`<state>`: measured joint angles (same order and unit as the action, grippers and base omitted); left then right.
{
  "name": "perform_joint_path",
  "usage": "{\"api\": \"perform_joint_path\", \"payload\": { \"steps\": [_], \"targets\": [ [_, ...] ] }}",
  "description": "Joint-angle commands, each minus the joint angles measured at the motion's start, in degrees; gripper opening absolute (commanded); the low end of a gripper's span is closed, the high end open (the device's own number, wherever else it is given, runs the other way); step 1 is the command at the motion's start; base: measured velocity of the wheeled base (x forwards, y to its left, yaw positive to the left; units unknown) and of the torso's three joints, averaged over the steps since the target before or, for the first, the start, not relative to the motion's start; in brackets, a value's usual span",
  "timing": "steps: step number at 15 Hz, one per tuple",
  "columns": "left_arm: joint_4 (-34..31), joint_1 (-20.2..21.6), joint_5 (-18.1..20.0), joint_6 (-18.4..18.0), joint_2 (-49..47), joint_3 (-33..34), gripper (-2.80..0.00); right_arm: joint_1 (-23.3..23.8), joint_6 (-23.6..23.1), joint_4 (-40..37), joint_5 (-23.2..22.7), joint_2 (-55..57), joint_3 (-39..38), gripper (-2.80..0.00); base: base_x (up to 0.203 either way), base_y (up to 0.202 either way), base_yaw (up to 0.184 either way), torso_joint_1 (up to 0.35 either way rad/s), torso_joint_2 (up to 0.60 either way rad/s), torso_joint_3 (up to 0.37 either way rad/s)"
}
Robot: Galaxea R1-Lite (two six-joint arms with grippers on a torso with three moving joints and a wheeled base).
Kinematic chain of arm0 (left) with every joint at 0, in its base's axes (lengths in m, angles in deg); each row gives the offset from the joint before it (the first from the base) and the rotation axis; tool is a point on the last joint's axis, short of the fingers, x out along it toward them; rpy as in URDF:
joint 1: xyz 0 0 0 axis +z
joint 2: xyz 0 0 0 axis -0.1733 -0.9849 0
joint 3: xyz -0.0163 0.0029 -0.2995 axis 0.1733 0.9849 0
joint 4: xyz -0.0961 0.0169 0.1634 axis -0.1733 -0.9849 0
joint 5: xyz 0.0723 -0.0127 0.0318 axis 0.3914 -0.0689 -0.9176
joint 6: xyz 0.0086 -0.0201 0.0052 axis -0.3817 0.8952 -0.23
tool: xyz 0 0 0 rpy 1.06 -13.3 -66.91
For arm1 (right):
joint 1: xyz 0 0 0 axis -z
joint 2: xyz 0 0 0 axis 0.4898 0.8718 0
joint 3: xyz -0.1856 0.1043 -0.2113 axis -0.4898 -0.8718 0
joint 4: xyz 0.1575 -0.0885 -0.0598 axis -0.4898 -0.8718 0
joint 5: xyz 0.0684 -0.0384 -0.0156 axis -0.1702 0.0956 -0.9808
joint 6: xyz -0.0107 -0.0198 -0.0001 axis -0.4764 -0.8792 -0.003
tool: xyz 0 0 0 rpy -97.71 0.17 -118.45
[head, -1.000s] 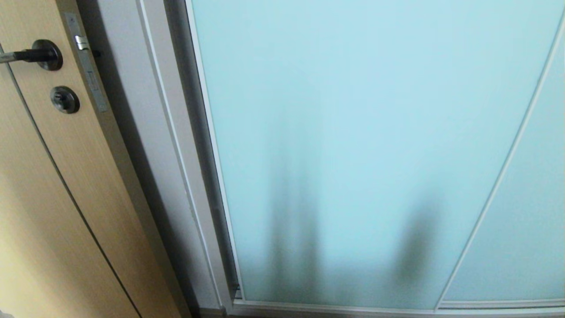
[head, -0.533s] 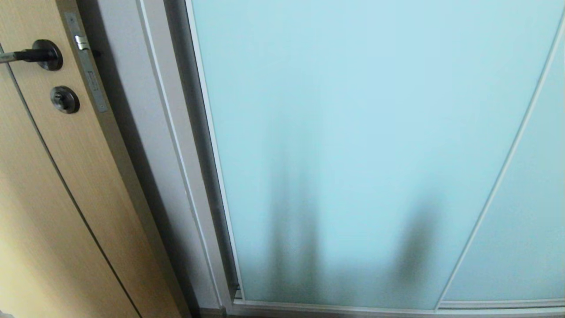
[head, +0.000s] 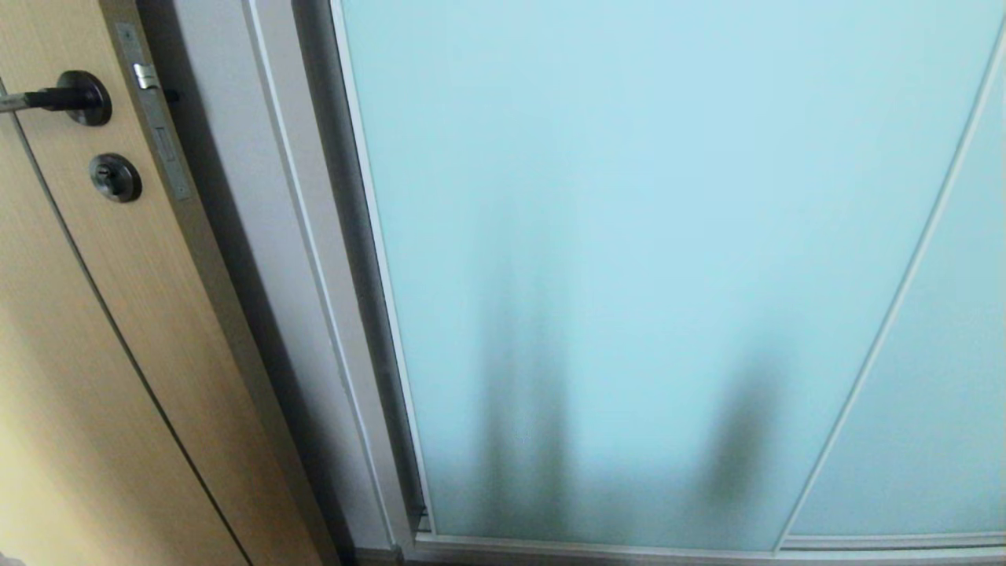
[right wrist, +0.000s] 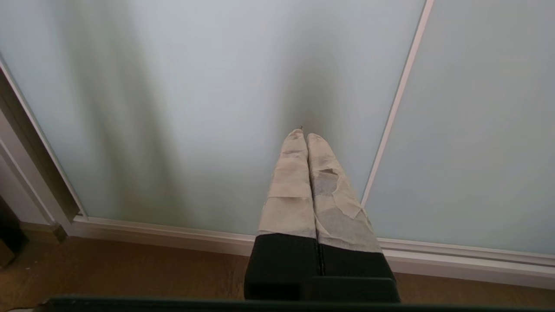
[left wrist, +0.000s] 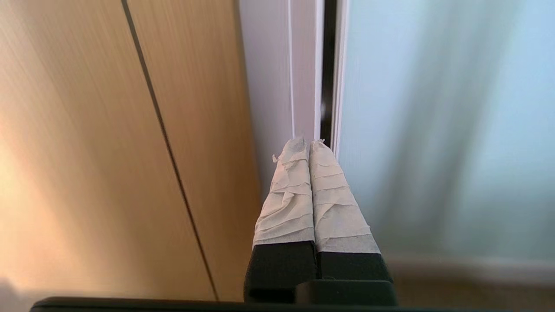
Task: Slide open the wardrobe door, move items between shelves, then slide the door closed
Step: Open the door
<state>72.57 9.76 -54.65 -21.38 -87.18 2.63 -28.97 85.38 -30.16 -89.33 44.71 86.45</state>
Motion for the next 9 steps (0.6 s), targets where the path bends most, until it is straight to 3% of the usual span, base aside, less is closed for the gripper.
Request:
{"api": "perform_joint_path", "payload": {
  "steps": [1, 4, 6, 9],
  "targets": [
    [0.2, 0.0, 0.3, -1.1, -5.1, -9.1, -2.80, 0.0, 0.0, 0.0, 0.0, 0.1, 0.0, -2.80, 0.000, 0.000, 0.000, 0.000, 0.00, 0.000],
    [2.3, 0.0, 0.4, -1.2, -22.4, -21.5, -2.80, 0.0, 0.0, 0.0, 0.0, 0.1, -0.1, -2.80, 0.000, 0.000, 0.000, 0.000, 0.00, 0.000],
    [8.6, 0.0, 0.0, 0.2, -34.2, -28.3, -2.80, 0.0, -0.1, 0.0, 0.0, 0.1, -0.1, -2.80, 0.000, 0.000, 0.000, 0.000, 0.00, 0.000],
    [22.3, 0.0, -0.9, 1.4, -50.0, -33.5, -2.80, 0.0, 0.0, 0.0, 0.0, 0.1, -0.1, -2.80, 0.000, 0.000, 0.000, 0.000, 0.00, 0.000]
  ]
}}
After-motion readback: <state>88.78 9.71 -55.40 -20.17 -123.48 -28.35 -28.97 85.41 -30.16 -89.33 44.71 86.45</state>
